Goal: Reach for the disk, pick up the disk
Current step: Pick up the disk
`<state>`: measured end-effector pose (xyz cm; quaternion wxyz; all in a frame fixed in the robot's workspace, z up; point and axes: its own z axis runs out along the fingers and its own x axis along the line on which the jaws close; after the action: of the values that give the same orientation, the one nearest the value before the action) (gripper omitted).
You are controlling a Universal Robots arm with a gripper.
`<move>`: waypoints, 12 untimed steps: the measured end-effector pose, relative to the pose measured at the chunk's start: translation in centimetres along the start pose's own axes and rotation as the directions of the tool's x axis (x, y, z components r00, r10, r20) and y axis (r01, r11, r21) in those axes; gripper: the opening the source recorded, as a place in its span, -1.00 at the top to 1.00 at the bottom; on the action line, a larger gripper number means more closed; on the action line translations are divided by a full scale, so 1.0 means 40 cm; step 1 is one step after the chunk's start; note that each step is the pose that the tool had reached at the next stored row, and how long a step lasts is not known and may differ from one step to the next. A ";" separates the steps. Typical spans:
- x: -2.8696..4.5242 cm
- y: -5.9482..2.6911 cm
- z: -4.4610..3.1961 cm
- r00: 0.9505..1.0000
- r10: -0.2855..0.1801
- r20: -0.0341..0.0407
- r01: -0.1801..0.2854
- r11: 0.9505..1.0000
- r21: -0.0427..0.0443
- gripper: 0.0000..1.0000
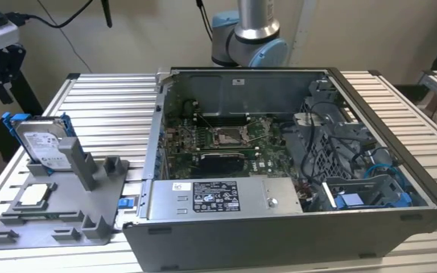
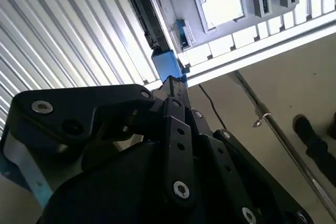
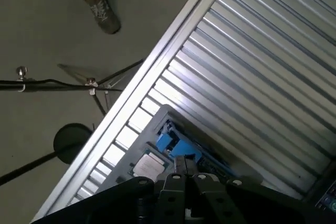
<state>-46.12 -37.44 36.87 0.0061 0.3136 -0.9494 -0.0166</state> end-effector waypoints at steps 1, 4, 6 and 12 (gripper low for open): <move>0.000 0.000 0.000 1.000 -0.019 -0.001 0.019 1.000 0.000 1.00; 0.000 0.000 0.000 0.997 -0.073 -0.003 0.073 0.997 0.000 1.00; 0.000 0.000 0.000 0.994 -0.109 -0.004 0.109 0.994 0.000 1.00; 0.000 0.000 0.000 0.976 -0.216 -0.008 0.216 0.976 0.001 1.00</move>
<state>-46.12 -37.44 36.86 0.0076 0.4151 -0.9096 -0.0152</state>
